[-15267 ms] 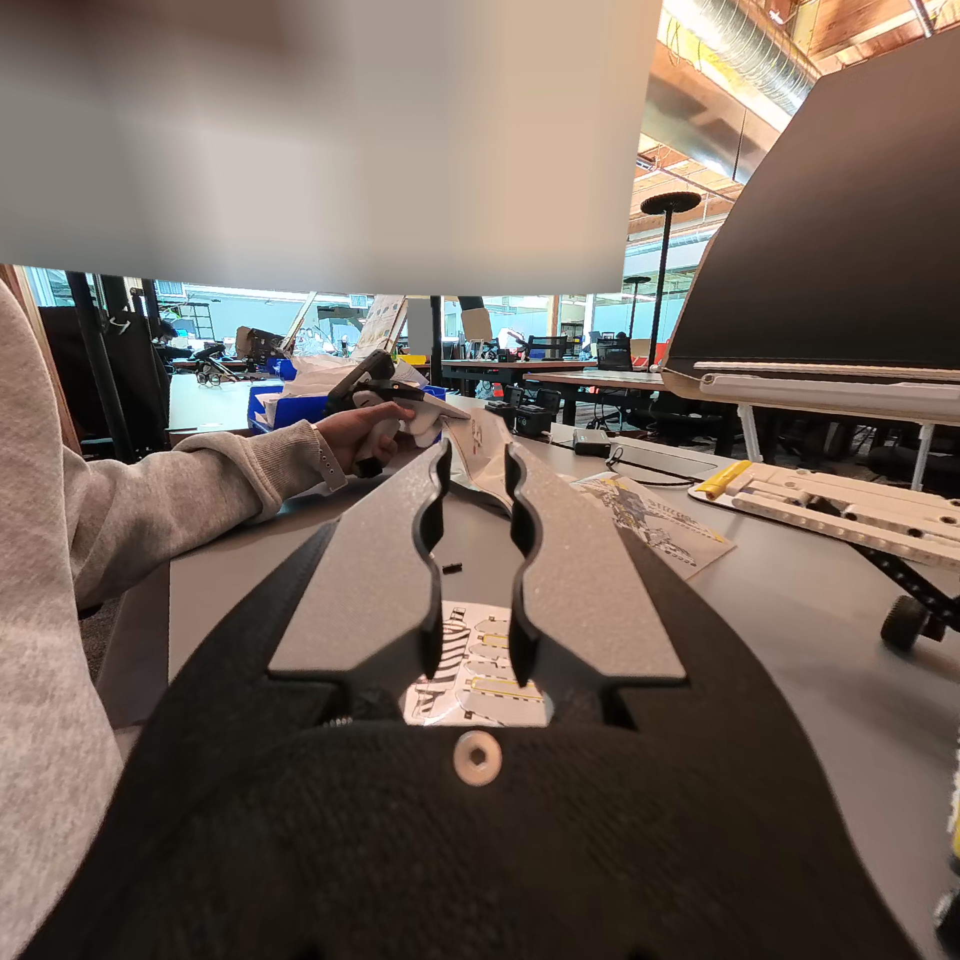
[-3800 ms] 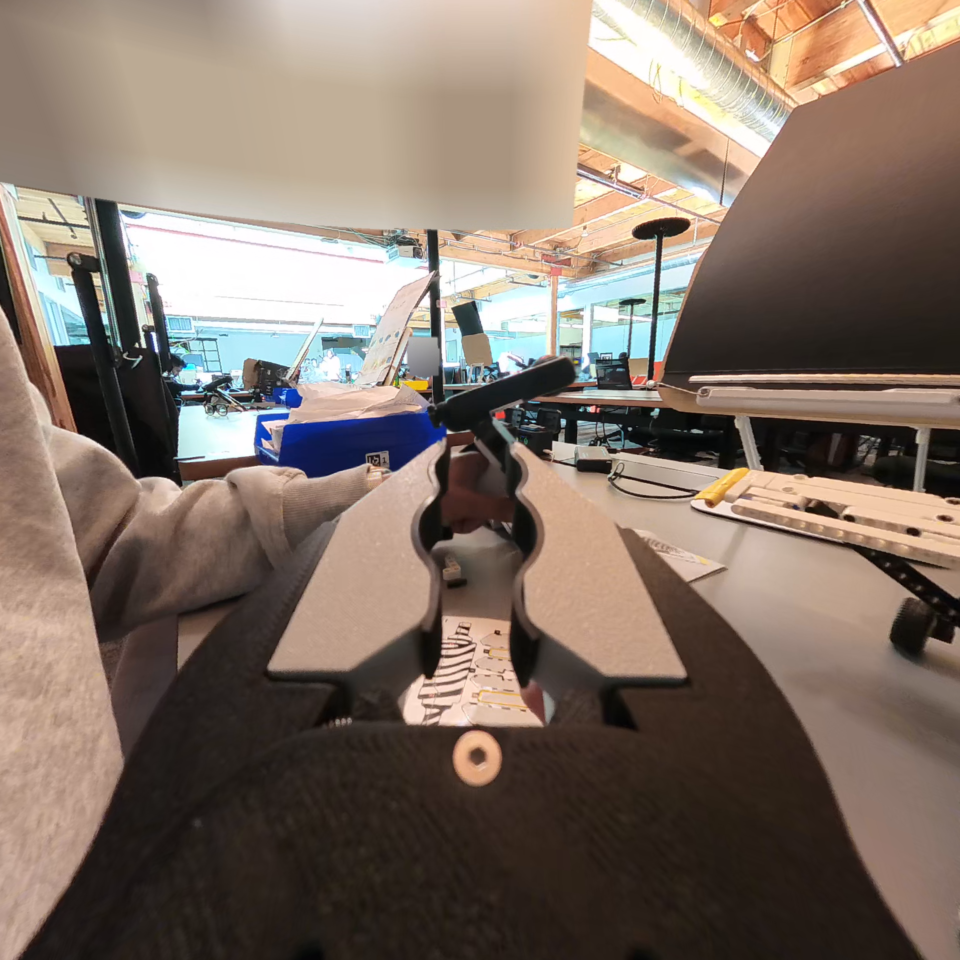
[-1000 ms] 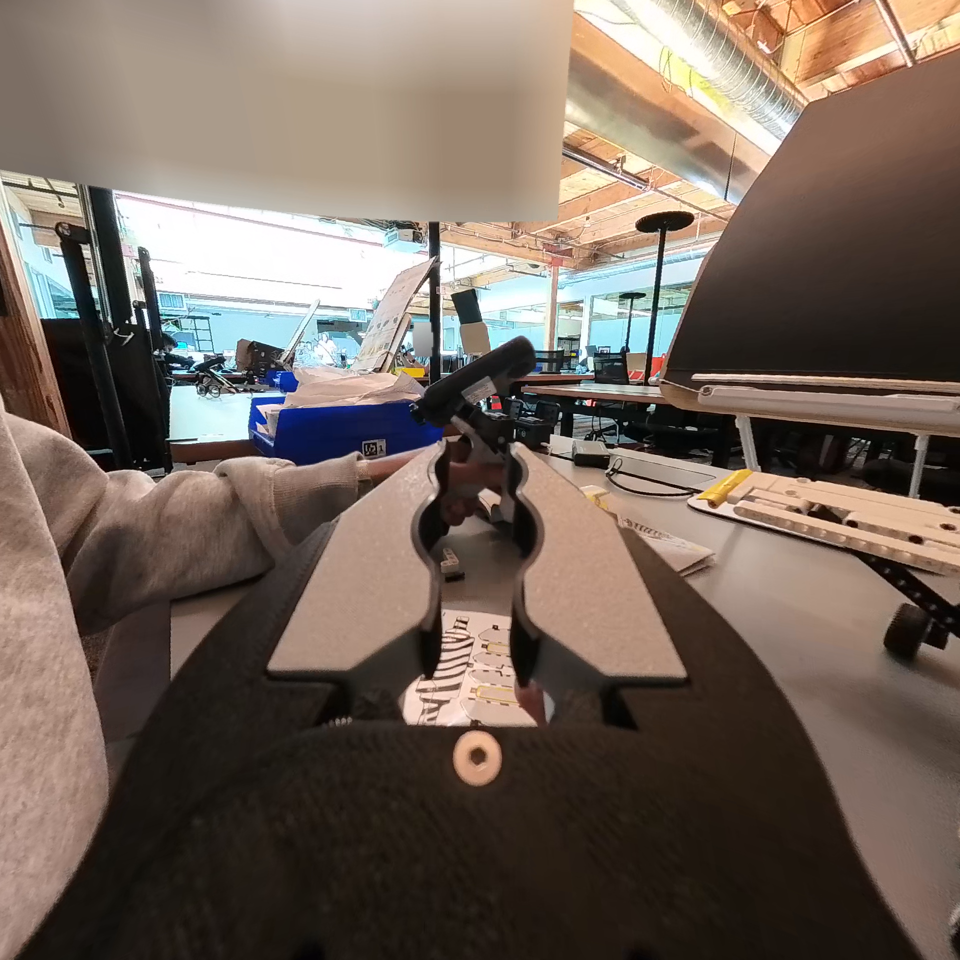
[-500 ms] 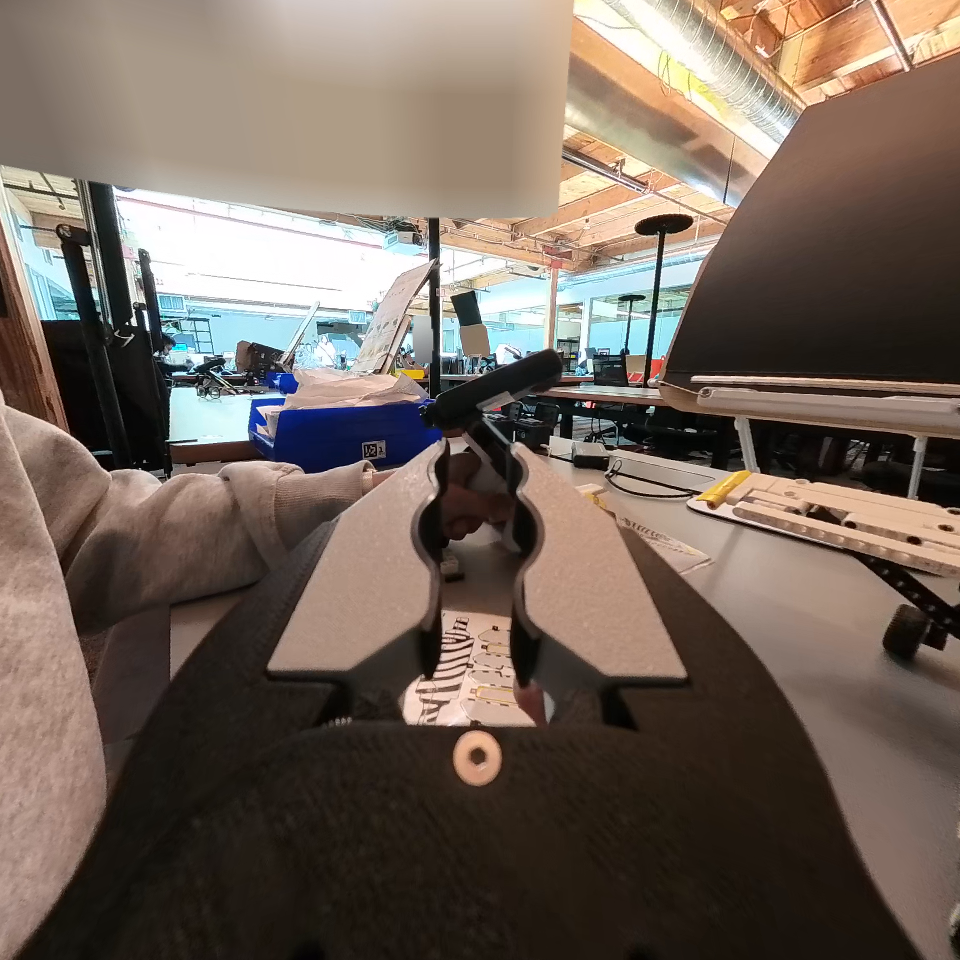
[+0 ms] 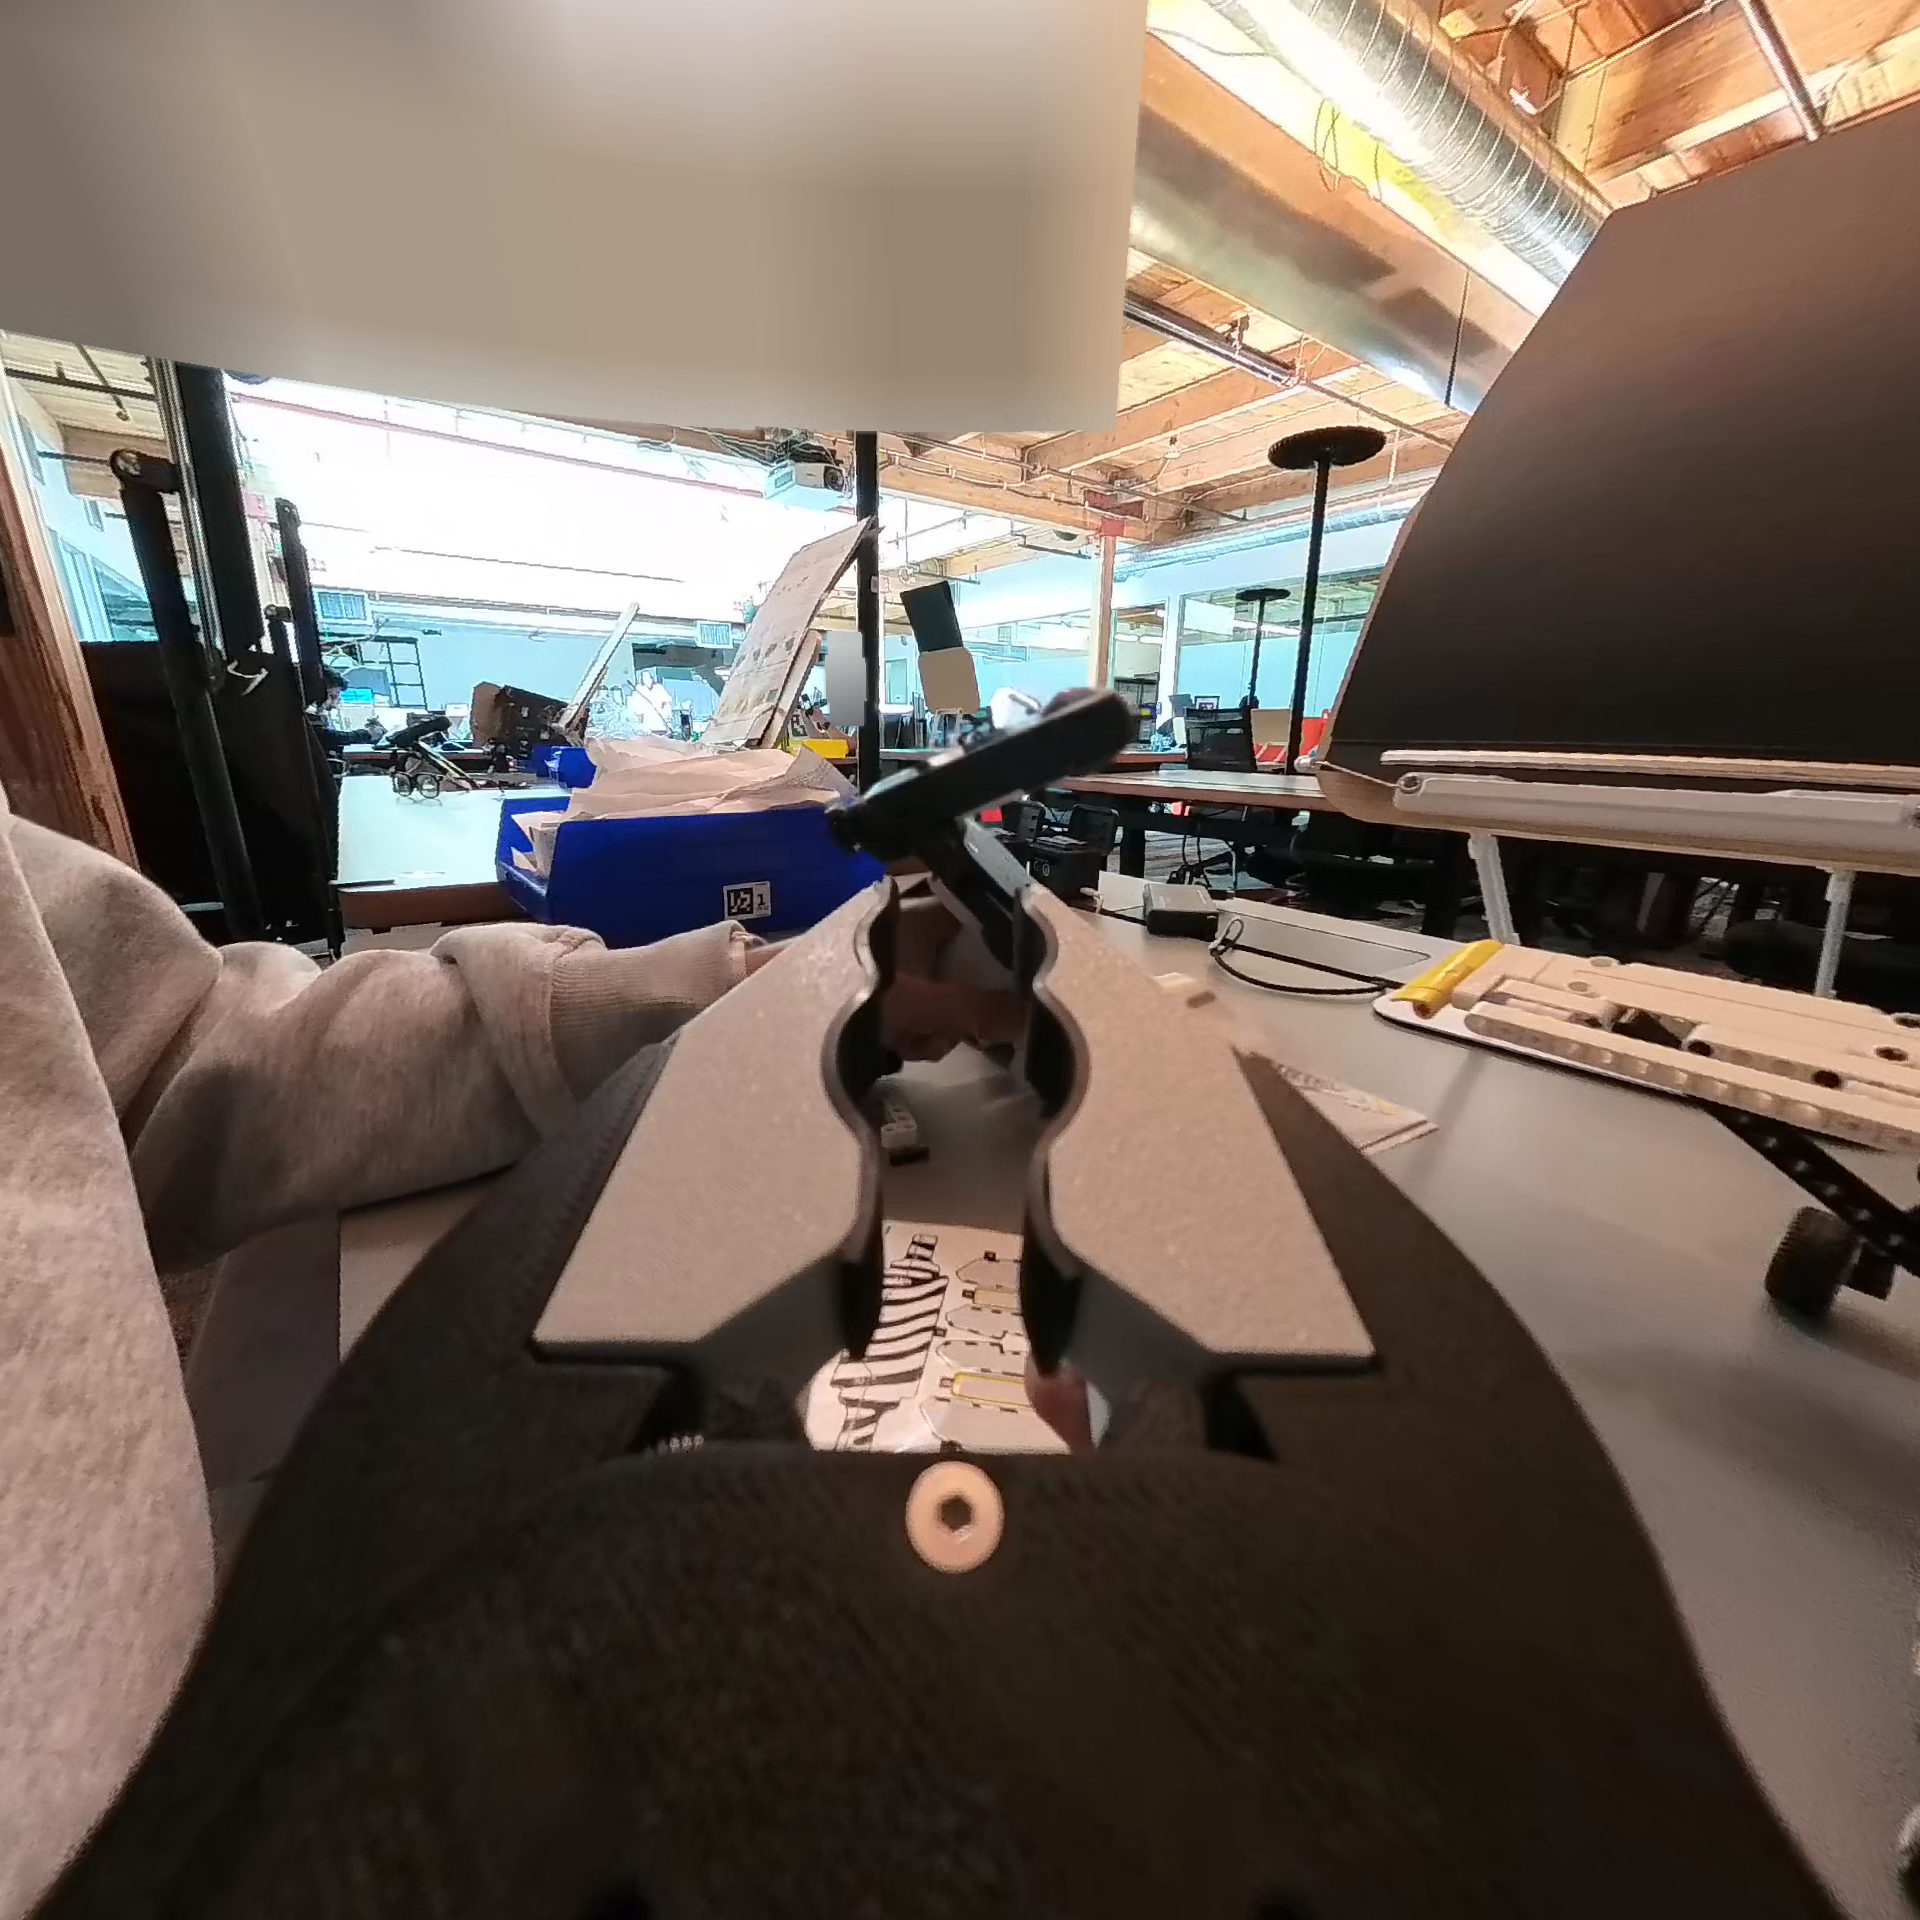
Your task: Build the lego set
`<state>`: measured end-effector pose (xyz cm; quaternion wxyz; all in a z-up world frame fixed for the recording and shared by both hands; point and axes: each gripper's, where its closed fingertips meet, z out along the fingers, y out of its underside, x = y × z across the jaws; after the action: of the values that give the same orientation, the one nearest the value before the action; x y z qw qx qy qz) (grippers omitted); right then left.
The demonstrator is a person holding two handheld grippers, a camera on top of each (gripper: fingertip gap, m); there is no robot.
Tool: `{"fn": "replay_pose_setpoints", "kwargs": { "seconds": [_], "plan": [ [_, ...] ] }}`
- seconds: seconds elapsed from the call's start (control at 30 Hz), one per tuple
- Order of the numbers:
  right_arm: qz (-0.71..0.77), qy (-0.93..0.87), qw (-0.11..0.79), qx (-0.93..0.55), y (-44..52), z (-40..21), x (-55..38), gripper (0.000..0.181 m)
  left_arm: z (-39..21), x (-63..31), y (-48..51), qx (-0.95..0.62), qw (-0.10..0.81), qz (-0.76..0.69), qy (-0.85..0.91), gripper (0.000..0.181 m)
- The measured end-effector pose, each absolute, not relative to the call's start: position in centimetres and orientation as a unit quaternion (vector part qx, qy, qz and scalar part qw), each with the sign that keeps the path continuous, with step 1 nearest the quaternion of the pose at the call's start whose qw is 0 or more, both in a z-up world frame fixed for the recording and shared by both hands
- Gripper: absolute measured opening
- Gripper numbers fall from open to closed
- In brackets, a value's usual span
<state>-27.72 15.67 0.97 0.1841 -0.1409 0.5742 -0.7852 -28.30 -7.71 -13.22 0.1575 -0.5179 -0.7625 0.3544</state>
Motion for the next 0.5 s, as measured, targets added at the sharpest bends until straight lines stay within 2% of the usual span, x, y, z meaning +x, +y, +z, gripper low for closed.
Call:
{"fn": "replay_pose_setpoints", "kwargs": {
  "seconds": [0.07,0.13,0.27,0.37,0.5],
  "plan": [
    [-0.785,0.574,0.184,-0.141,15.7,1.0,-27.7,0.019,-13.4,-28.6,-7.4,-0.520,0.165,0.347,-0.763,0.073],
    [-0.785,0.574,0.184,-0.141,15.6,1.0,-27.8,0.020,-13.6,-29.0,-6.5,-0.518,0.202,0.318,-0.768,0.054],
    [-0.785,0.574,0.184,-0.141,15.6,0.9,-27.8,0.020,-13.6,-29.1,-6.4,-0.522,0.211,0.313,-0.765,0.037],
    [-0.785,0.574,0.183,-0.142,15.6,0.9,-27.9,0.020,-13.7,-29.3,-6.1,-0.529,0.215,0.306,-0.762,0.007],
    [-0.785,0.575,0.181,-0.143,15.5,0.9,-27.9,0.020,-13.7,-29.2,-6.1,-0.529,0.219,0.299,-0.763,0.003]
  ]
}}
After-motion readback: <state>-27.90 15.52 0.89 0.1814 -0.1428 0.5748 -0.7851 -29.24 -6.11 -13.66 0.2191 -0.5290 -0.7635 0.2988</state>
